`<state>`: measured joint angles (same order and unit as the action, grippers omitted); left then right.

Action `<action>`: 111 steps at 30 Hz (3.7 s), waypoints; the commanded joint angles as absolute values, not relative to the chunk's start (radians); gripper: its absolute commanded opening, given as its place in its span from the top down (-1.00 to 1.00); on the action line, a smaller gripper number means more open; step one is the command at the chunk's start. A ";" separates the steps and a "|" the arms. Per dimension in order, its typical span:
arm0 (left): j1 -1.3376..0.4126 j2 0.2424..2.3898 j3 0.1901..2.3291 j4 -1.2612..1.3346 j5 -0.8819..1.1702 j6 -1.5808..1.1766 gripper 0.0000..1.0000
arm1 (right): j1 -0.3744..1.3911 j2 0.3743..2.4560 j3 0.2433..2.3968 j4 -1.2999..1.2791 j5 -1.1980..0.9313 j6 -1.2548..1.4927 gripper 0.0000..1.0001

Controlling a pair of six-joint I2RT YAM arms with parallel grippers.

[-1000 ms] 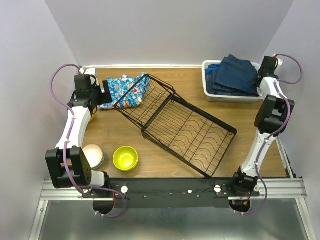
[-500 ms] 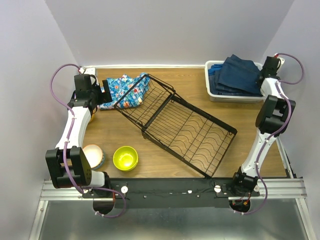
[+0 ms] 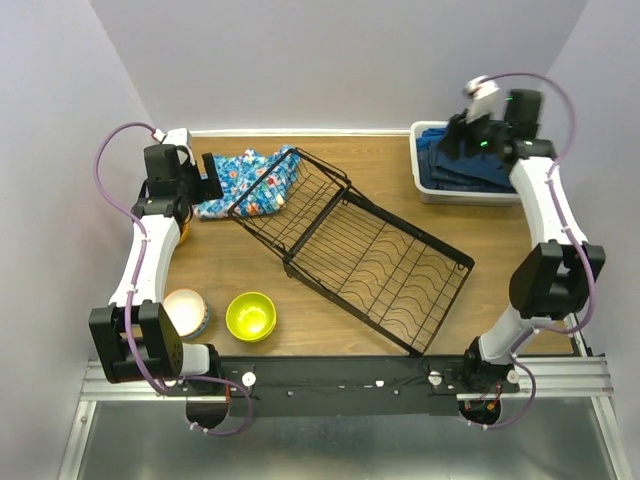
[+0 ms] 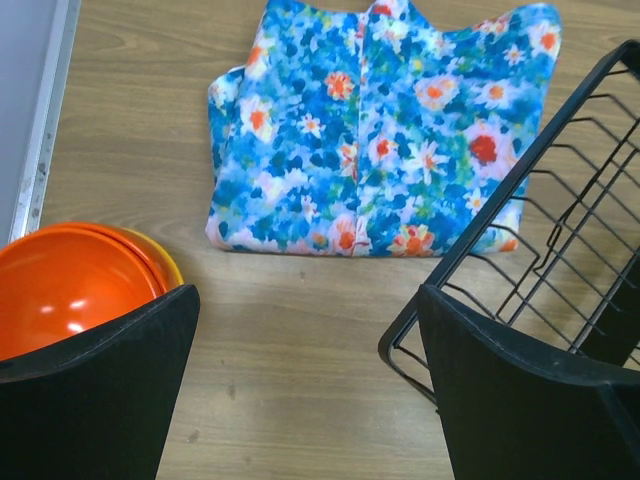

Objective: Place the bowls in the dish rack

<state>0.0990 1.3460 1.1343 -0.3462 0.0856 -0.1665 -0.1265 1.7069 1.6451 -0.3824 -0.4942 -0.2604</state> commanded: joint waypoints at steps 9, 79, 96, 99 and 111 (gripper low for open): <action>0.095 1.292 1.200 -0.408 0.057 -0.109 -0.97 | 0.163 1.922 1.687 -1.045 -0.631 -0.888 -0.35; 0.109 1.141 1.011 -0.417 0.063 -0.091 -0.97 | 0.259 1.927 1.678 -0.700 -0.127 0.192 0.99; 0.147 1.121 1.009 -0.443 0.089 -0.114 -0.97 | 0.189 2.105 1.852 -0.696 -0.107 0.261 0.99; 0.155 1.121 1.009 -0.442 0.092 -0.117 -0.97 | 0.183 2.073 1.804 -0.706 -0.104 0.272 0.99; 0.164 1.132 1.020 -0.442 0.109 -0.132 -0.97 | 0.170 2.170 1.917 -0.680 -0.075 0.288 0.99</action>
